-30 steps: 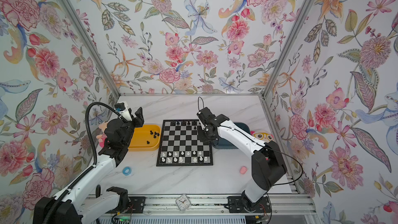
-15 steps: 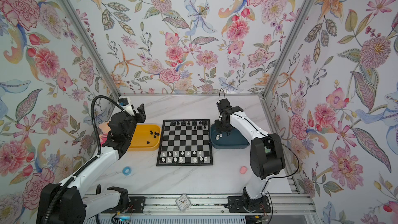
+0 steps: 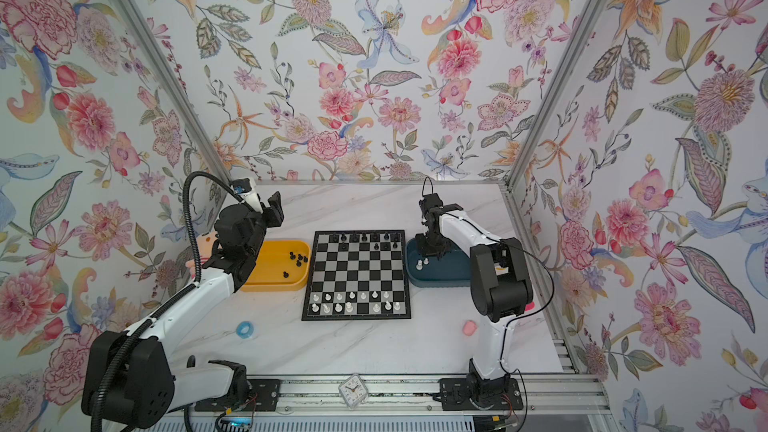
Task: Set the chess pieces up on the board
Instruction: 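Return the right gripper to the teal tray and close on another white pawn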
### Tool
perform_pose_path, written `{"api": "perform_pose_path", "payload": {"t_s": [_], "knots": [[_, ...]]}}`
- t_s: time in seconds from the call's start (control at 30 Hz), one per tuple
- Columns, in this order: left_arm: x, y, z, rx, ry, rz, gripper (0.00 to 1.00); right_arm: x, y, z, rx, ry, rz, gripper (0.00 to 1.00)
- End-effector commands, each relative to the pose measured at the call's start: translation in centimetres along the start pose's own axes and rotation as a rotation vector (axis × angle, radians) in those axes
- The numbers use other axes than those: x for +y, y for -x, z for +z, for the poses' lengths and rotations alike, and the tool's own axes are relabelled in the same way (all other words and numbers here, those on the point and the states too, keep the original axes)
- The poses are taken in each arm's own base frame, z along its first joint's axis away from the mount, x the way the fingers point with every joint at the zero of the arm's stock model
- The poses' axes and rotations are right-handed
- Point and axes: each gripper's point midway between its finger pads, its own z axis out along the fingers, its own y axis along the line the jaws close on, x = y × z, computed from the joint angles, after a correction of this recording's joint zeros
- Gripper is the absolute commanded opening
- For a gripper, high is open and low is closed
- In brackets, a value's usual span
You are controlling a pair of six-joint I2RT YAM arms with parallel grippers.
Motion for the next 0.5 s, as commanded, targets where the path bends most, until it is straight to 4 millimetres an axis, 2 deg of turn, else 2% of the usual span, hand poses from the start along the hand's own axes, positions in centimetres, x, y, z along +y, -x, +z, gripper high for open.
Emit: {"api": "perform_pose_path", "payload": {"t_s": [0.0,0.47], "knots": [[0.5,1.1,0.2,-0.019,0.021,0.004,0.6,0.2,-0.1,0.3,0.007,0.016,-0.006,0.28],[0.4,0.8,0.2,-0.012,0.011,-0.001,0.6,0.2,-1.4,1.5,0.046,0.024,0.003,0.23]]}}
